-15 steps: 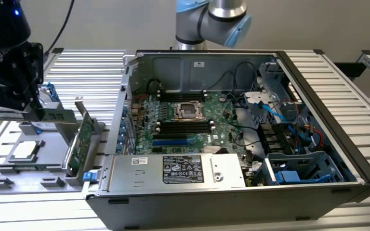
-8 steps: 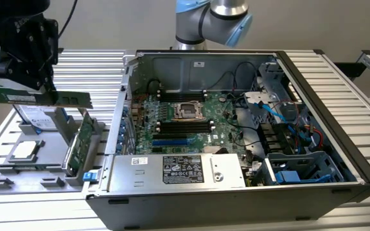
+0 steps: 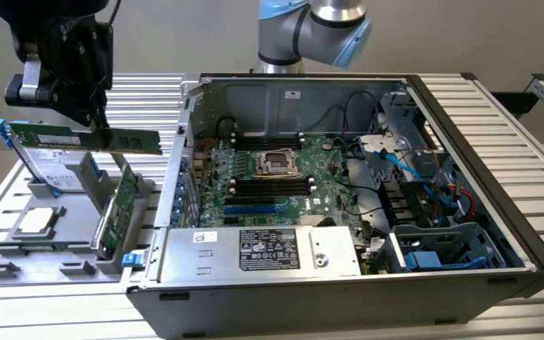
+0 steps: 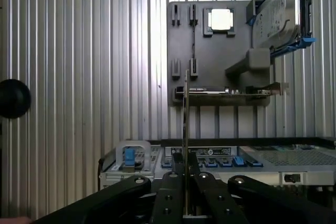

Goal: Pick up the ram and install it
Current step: 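Pick up the ram and move it above insertion slot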

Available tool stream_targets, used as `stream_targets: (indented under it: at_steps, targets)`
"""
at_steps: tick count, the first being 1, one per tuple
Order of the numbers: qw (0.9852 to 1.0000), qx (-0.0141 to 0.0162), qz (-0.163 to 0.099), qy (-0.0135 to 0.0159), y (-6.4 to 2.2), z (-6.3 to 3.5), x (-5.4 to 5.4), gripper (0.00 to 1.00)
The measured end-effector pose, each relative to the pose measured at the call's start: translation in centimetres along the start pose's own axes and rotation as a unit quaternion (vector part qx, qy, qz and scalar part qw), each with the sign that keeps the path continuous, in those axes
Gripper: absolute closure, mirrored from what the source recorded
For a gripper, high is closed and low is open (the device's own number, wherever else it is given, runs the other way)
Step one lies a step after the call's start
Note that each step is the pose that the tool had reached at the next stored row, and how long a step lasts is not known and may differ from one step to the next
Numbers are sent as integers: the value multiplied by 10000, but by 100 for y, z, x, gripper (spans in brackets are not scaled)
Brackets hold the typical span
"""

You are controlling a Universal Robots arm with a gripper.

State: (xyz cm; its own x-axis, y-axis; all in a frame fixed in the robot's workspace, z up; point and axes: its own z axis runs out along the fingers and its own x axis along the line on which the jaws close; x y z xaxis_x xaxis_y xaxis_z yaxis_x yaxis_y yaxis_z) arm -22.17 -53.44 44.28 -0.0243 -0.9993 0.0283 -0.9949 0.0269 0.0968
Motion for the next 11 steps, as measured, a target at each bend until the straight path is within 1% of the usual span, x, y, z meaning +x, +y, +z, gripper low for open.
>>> stream_targets:
  at_steps: [1,4,7,11]
  targets:
    - [10000,16,0,-2,-13,-1,-7,86]
    - [10000,81,2,-7,-52,-6,-36,86]
    - [9999,139,3,-11,-96,-11,-78,86]
    - [9998,202,4,-12,-161,-19,-149,86]
